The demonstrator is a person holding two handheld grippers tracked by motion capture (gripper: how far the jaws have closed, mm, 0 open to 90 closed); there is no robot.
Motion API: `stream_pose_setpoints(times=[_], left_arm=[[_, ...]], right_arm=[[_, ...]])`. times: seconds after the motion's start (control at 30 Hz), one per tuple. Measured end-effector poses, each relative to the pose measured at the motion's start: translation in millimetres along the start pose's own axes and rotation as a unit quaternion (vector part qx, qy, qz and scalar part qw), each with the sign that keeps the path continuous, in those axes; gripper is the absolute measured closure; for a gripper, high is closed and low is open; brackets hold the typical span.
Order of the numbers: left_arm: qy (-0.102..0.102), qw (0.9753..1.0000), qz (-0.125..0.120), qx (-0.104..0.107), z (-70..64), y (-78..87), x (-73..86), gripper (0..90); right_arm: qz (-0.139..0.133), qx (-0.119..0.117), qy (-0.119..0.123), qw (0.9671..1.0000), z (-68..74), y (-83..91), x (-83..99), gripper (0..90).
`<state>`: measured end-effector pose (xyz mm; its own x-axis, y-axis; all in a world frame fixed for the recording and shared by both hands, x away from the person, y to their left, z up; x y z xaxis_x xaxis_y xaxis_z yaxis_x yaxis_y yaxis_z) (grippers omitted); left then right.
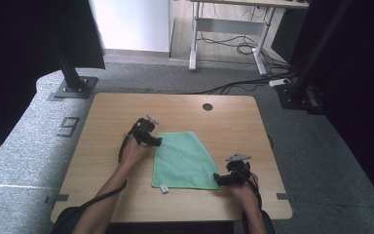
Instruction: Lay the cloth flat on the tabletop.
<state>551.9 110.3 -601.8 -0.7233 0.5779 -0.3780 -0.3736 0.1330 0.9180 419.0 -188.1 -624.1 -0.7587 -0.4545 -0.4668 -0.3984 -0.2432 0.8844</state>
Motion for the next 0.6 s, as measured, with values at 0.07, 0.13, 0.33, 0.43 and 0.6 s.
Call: stream_pose_setpoints(times=[0.07,0.13,0.33,0.43,0.6], left_arm=[[-0.001,0.9993,-0.021,0.03,-11.0,7.8,3.0,14.8],[-0.009,0.9984,-0.029,0.048,-21.3,14.2,10.1,14.2],[-0.022,0.9941,-0.05,0.094,-50.2,27.2,48.0,13.0],[-0.024,0.9939,-0.05,0.095,-56.0,26.9,58.5,12.3],[-0.028,0.995,-0.045,0.085,-63.3,20.2,77.8,11.7]], right_arm=[[0.0,-0.005,0.003,1.0,3.6,-0.6,-0.7,3.2],[0.0,-0.01,0.014,0.9999,9.9,-1.2,-2.3,3.9],[0.004,-0.022,0.028,0.9993,20.0,-0.4,-3.6,7.8],[0.004,-0.025,0.028,0.9993,19.8,0.4,-3.8,9.8],[-0.009,-0.037,0.01,0.9992,15.3,5.5,-8.0,13.3]])
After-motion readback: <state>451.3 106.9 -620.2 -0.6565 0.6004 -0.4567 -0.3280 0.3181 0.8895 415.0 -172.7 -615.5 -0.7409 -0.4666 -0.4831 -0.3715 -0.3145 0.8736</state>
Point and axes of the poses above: each handheld gripper's, and its own axes: y roughly backward along the jaws, x roughly out of its underside, z roughly to its left, the point moved 10 cm from there along -y, roughly forward along the jaws, and after that the axes turned 14 degrees about z, right-handed, at the moved point
